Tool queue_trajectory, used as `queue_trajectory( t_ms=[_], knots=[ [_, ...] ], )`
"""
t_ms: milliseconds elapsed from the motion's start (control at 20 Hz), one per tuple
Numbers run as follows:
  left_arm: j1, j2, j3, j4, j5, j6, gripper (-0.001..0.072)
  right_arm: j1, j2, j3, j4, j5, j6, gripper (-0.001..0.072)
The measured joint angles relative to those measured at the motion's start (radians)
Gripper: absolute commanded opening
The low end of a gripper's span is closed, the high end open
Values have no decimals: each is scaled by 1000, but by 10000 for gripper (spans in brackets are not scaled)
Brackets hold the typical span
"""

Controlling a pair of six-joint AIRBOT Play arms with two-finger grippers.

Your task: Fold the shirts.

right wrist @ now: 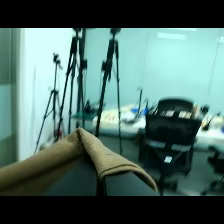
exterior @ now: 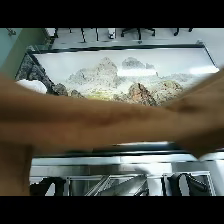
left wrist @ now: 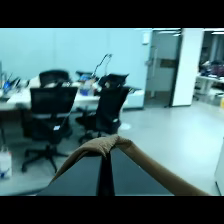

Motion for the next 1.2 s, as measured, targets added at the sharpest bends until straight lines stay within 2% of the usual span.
queue_trajectory(
  t_ms=[100, 300, 400, 600, 750, 900, 1200],
  knots=[
    [0, -14, -108, 12, 27, -16, 17, 3, -62, -35, 15, -72, 18, 19],
    [0, -157, -351, -3, 106, -26, 17, 76, -206, -229, 24, -151, 25, 19],
    [0, -264, -469, -18, 99, -7, 17, 135, -291, -357, 14, -142, 12, 19],
    [0, -539, -596, -25, 31, 36, 17, 216, -552, -536, -13, -15, -14, 19],
    [0, -781, -534, -31, 2, 52, 17, 227, -775, -539, 5, 62, -20, 19],
    [0, -988, -378, -32, -5, 50, 17, 222, -966, -444, 15, 90, 2, 19],
    [-14, -1236, -13, -32, 12, -30, 16, 217, -1205, -170, 19, 42, 75, 19]
  ],
)
